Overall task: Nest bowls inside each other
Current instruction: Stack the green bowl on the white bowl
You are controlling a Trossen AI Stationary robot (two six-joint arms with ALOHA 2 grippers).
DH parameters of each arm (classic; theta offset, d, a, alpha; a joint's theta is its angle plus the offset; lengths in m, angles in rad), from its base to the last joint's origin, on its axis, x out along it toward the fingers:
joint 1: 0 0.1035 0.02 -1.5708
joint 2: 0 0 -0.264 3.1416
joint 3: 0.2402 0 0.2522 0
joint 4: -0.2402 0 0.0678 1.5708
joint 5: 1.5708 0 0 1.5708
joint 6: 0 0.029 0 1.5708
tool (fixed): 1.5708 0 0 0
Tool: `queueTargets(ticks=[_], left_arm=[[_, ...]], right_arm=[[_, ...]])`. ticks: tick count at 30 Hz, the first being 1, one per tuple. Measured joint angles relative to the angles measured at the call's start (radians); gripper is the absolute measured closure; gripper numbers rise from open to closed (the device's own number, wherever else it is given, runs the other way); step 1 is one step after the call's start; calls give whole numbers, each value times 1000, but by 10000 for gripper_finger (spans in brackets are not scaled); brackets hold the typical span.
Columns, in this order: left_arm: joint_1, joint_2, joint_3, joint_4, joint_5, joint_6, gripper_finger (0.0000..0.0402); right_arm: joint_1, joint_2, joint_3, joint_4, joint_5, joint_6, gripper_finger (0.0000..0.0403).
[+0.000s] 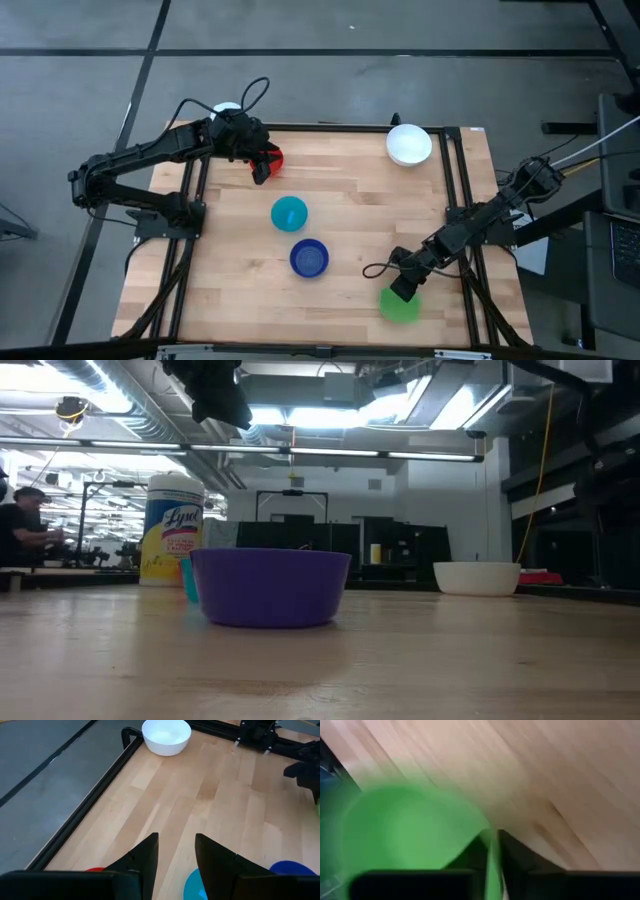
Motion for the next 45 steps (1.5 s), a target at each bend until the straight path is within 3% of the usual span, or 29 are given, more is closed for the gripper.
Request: queueTargets(ticks=[5, 10, 16, 24, 29, 38, 45], left_arm=[[0, 0, 0, 0, 1, 0, 276], [0, 0, 0, 0, 8, 0, 276], [0, 0, 0, 0, 9, 0, 279], [0, 0, 0, 1, 9, -19, 280], [0, 0, 0, 5, 7, -30, 281], [0, 0, 0, 26, 6, -44, 281], [0, 0, 0, 27, 3, -44, 280]], right_arm=[[-63, 6, 0, 136, 114, -7, 396], [-195, -98, 0, 141, 222, -96, 398], [-473, -255, 0, 63, 380, -219, 400], [-946, -346, 0, -33, 338, -486, 400], [-1181, -348, 15, -44, 308, -605, 400], [-1479, -348, 108, -186, 334, -690, 401], [-1585, -348, 133, -339, 369, -712, 401]])
